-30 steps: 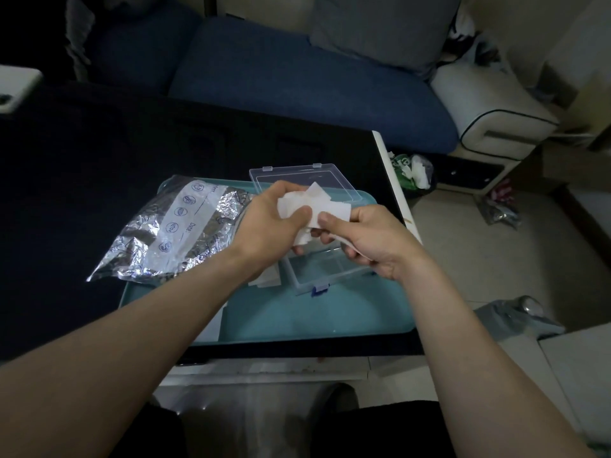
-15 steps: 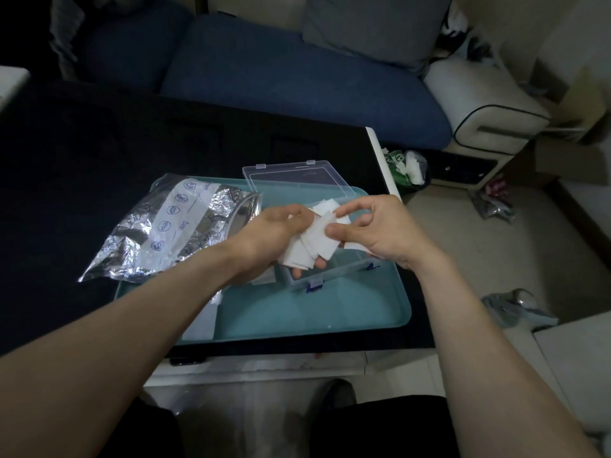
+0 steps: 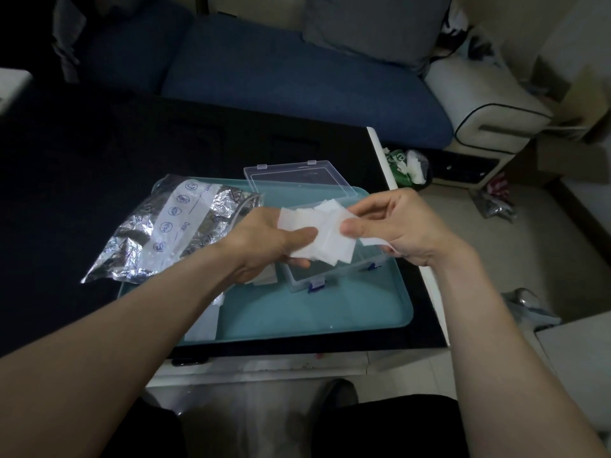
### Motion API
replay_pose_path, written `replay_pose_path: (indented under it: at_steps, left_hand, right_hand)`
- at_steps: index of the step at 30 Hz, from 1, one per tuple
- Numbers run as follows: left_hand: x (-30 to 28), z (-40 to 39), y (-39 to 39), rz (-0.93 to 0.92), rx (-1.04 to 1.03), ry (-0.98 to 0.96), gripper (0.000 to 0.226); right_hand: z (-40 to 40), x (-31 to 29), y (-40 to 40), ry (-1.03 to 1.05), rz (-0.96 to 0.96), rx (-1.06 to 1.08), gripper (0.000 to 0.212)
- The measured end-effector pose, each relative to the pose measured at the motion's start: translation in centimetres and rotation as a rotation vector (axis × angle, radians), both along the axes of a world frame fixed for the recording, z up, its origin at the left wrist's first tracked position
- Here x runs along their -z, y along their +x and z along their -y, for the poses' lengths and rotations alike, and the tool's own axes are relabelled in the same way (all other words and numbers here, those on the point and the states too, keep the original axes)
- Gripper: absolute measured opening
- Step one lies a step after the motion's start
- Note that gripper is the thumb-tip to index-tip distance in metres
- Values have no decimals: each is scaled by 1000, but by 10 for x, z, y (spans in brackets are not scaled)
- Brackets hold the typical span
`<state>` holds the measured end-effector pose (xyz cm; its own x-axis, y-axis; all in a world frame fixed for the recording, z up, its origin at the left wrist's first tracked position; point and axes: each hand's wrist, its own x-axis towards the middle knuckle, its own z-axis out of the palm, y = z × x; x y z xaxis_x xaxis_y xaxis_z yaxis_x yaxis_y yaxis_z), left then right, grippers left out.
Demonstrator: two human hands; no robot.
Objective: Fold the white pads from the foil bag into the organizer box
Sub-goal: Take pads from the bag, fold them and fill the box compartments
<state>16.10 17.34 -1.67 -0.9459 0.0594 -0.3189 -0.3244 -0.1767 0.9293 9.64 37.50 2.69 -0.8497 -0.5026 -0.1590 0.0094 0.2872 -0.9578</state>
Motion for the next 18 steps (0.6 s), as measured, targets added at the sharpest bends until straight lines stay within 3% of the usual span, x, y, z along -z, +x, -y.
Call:
replay_pose_path:
  at_steps: [10, 14, 18]
  left_hand:
    - [-7, -5, 2, 47, 79, 121, 31]
    - [-2, -1, 2, -33, 95, 24, 27]
    - [-4, 2, 4, -88, 225, -108, 15]
  right_hand:
    - [26, 23, -2, 324, -304, 143, 32]
    - [30, 24, 0, 306, -325, 147, 30]
    - [27, 15, 0, 201, -310, 25, 49]
